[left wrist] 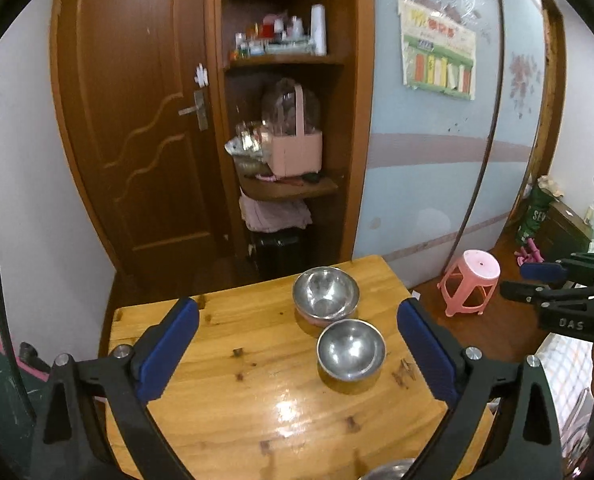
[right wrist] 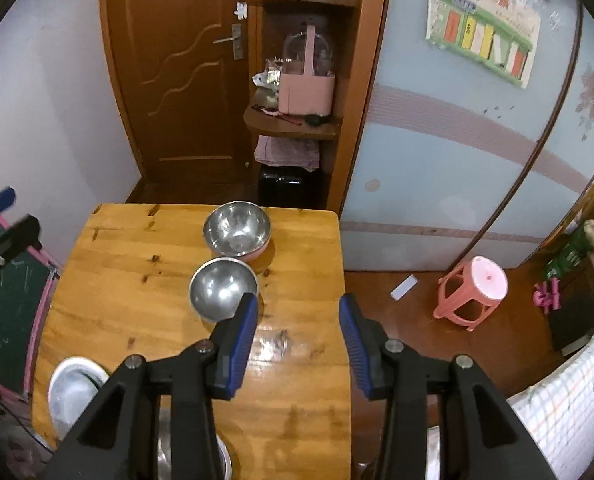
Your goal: Organize plates and bowls
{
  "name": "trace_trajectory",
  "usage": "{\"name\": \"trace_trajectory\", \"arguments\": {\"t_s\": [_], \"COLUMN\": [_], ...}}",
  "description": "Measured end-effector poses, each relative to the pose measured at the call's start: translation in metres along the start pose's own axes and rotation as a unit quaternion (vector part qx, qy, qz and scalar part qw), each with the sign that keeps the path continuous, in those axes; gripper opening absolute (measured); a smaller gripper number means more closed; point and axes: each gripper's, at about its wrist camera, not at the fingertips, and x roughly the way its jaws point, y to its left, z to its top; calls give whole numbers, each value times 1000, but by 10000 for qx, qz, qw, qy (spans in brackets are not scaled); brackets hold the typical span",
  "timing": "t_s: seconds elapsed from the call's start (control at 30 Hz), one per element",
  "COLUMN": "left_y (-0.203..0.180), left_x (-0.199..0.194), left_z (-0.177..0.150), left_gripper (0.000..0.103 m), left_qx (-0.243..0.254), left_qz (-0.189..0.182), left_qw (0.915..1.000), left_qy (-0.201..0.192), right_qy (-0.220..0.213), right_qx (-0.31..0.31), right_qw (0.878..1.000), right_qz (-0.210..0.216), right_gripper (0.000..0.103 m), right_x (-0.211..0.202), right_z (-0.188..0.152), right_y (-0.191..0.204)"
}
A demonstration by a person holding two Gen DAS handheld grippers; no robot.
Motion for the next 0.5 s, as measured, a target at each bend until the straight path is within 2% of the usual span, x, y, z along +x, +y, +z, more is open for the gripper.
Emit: {"name": "trace_trajectory", "arguments": {"t_s": [0.2,0.33,0.5], "left_y": [10,21,29], "left_x": [102,168,236], "left_z": [19,11,-13], "left_gripper": [99,99,99], "left_qx": [-264,-602,-767], "left_qz": [162,80,276], "left_qw": [9974,9918,9867], "left_qy": [658,1127,1407], "right_qy": [273,457,766], "right_qx": [161,215,145], "right_qw": [9992,9978,9959], "right_qz": [246,431,461], "right_gripper": [42,42,42], "right_x": [59,104,170], "right_z": [41,57,63], "right_y": [-18,-24,-17]}}
